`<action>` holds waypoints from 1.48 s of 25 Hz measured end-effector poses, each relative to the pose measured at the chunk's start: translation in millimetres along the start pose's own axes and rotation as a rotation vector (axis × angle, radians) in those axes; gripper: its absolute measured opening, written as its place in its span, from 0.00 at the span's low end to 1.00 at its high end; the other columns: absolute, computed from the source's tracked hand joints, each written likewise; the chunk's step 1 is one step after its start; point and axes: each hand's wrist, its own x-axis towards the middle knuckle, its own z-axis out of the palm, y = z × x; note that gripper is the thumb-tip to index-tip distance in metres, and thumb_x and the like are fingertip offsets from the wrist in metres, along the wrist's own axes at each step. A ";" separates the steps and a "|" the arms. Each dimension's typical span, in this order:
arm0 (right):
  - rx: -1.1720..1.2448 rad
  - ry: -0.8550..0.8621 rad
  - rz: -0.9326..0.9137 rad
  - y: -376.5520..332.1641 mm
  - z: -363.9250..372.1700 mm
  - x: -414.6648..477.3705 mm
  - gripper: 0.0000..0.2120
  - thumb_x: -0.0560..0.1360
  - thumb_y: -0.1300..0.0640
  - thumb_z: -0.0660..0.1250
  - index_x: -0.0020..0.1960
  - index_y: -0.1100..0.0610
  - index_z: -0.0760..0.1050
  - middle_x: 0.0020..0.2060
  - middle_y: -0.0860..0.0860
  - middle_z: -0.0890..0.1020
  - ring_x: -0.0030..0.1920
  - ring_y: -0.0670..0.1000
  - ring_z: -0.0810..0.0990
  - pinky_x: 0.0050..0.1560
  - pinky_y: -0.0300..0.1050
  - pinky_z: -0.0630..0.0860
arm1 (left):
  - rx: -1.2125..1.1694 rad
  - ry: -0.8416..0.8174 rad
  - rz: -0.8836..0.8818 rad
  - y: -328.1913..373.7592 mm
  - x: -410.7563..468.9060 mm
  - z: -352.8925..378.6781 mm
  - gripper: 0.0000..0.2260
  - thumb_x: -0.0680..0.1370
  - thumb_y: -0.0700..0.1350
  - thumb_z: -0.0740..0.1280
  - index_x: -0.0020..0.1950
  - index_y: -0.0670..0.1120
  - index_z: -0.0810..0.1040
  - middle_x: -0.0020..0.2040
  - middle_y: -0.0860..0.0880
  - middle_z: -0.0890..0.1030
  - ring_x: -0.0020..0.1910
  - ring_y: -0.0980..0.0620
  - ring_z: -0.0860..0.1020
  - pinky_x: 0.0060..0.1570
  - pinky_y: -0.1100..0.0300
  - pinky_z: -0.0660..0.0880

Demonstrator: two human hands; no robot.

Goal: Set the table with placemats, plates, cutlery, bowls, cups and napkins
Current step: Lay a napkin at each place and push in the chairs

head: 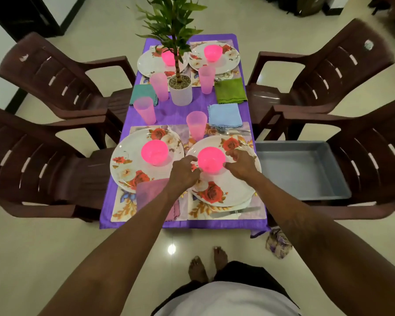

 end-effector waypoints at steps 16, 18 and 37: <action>-0.124 -0.072 -0.035 103.7 -64.3 55.1 0.19 0.74 0.55 0.75 0.63 0.58 0.80 0.59 0.55 0.84 0.60 0.57 0.82 0.59 0.47 0.77 | -0.251 0.503 -0.753 42.4 -64.8 122.1 0.08 0.69 0.40 0.69 0.44 0.45 0.87 0.44 0.48 0.86 0.45 0.45 0.83 0.50 0.56 0.78; -0.146 -0.066 -0.032 109.2 -65.5 57.2 0.19 0.74 0.55 0.74 0.63 0.59 0.79 0.58 0.56 0.84 0.59 0.57 0.82 0.56 0.45 0.76 | -0.216 0.503 -0.792 44.8 -77.4 143.4 0.08 0.71 0.39 0.69 0.44 0.45 0.87 0.44 0.47 0.87 0.48 0.44 0.84 0.51 0.56 0.78; 0.175 0.003 0.291 140.9 -43.5 55.7 0.05 0.78 0.52 0.71 0.46 0.53 0.81 0.47 0.52 0.84 0.47 0.54 0.86 0.45 0.56 0.86 | -0.332 0.722 -0.855 54.9 -105.2 210.0 0.09 0.73 0.40 0.78 0.50 0.42 0.80 0.44 0.47 0.83 0.44 0.49 0.81 0.43 0.61 0.71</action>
